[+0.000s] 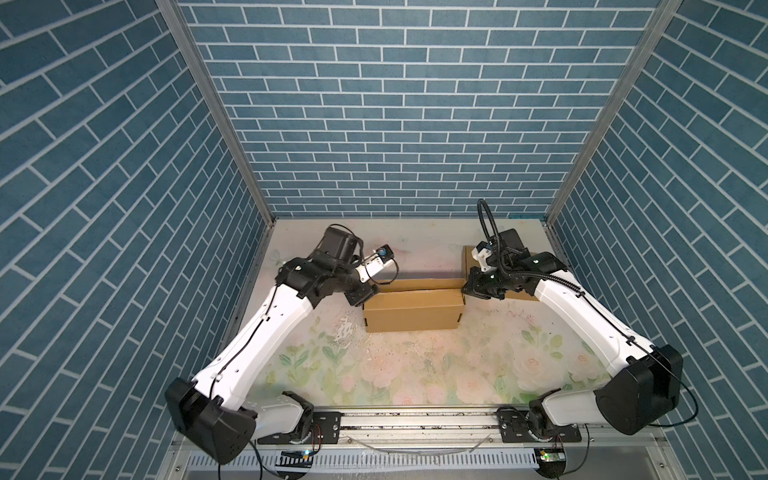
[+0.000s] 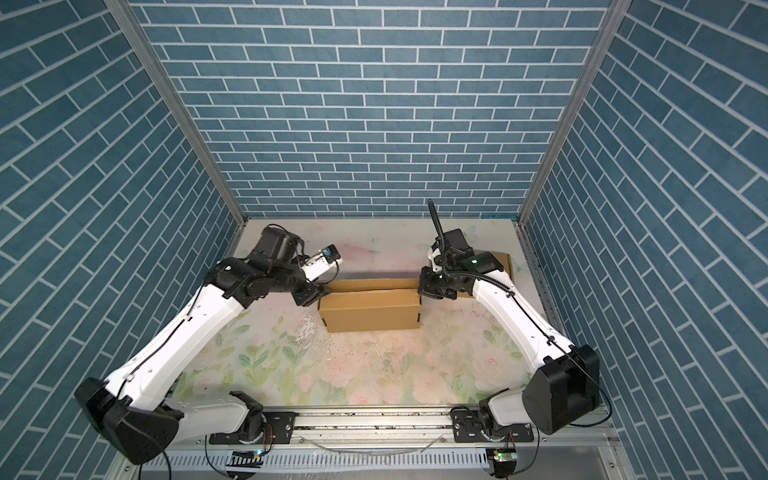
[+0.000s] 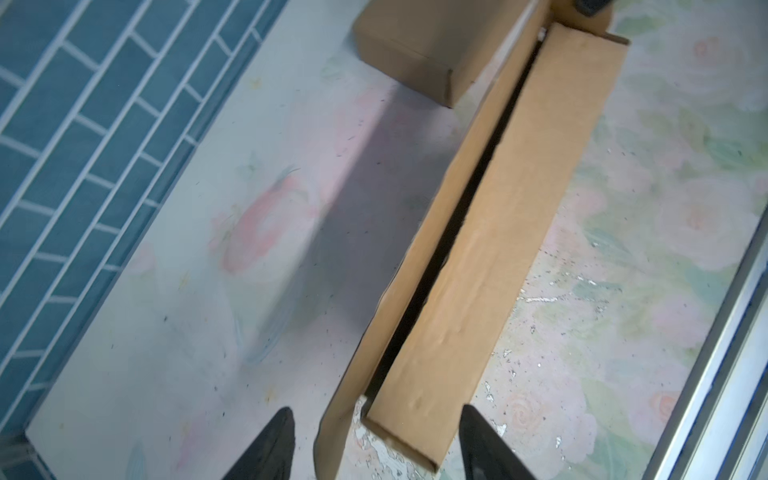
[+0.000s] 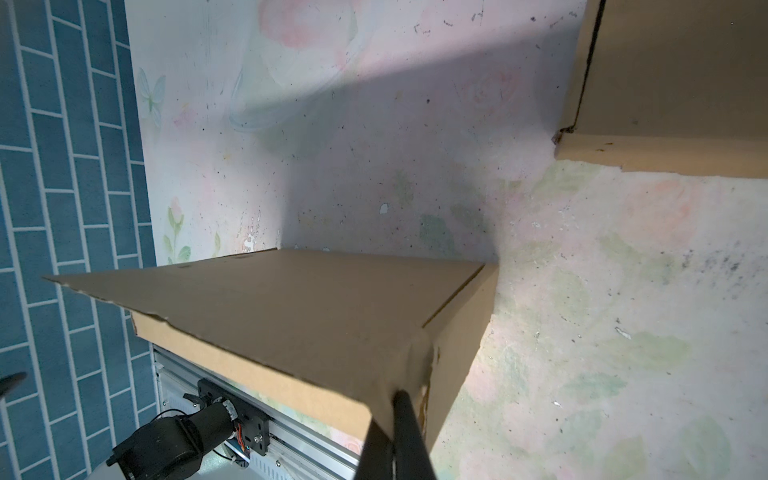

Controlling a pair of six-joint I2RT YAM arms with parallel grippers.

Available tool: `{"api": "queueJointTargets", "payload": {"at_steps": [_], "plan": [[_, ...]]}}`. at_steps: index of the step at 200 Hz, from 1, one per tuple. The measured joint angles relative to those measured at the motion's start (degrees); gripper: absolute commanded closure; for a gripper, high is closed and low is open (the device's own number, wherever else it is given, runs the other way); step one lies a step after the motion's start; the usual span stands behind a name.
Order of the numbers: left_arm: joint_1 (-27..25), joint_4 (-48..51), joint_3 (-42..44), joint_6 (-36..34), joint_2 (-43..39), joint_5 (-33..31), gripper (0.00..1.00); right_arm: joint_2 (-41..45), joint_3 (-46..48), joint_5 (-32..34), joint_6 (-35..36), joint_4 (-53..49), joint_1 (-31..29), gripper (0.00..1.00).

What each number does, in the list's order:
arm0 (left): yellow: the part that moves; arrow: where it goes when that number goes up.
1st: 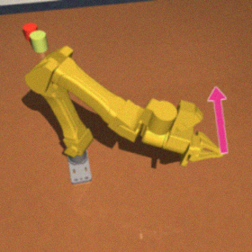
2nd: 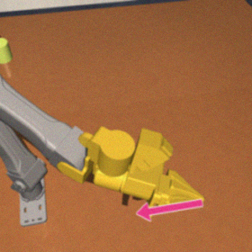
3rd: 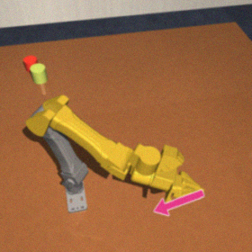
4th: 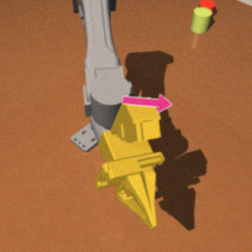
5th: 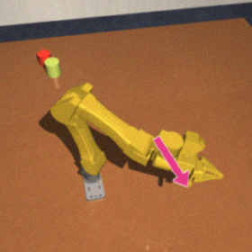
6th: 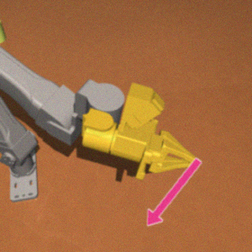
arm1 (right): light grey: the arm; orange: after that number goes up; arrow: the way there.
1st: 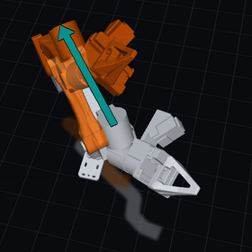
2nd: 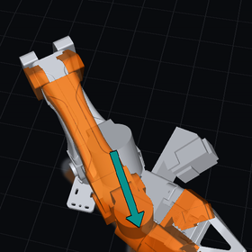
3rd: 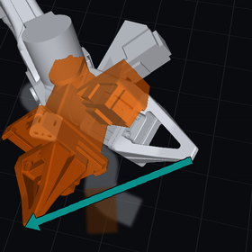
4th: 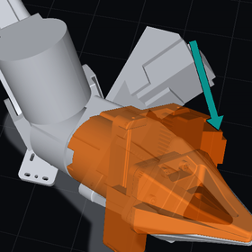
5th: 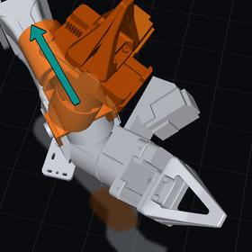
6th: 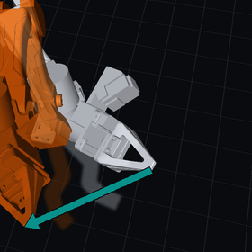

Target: Fold the paper box

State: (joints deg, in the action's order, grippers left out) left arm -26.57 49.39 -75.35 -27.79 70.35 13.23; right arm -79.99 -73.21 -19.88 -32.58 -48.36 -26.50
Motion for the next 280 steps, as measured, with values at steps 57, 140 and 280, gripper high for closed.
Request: {"api": "queueJointTargets", "payload": {"at_steps": [57, 140, 280], "plan": [[8.33, -0.15, 6.27, 9.86, -1.49, 2.56, 0.47, -0.13, -0.04, -0.04, 0.02, 0.04, -0.02, 1.00], [9.35, -0.44, 4.96, 13.29, 5.33, 5.49, 0.70, -0.37, -0.09, -0.07, 0.00, 0.63, -0.02, 1.00], [9.73, -0.15, -4.55, 10.29, 14.97, 4.66, 0.50, -0.44, -0.09, -0.07, 0.00, 0.85, -0.11, 1.00]]}}
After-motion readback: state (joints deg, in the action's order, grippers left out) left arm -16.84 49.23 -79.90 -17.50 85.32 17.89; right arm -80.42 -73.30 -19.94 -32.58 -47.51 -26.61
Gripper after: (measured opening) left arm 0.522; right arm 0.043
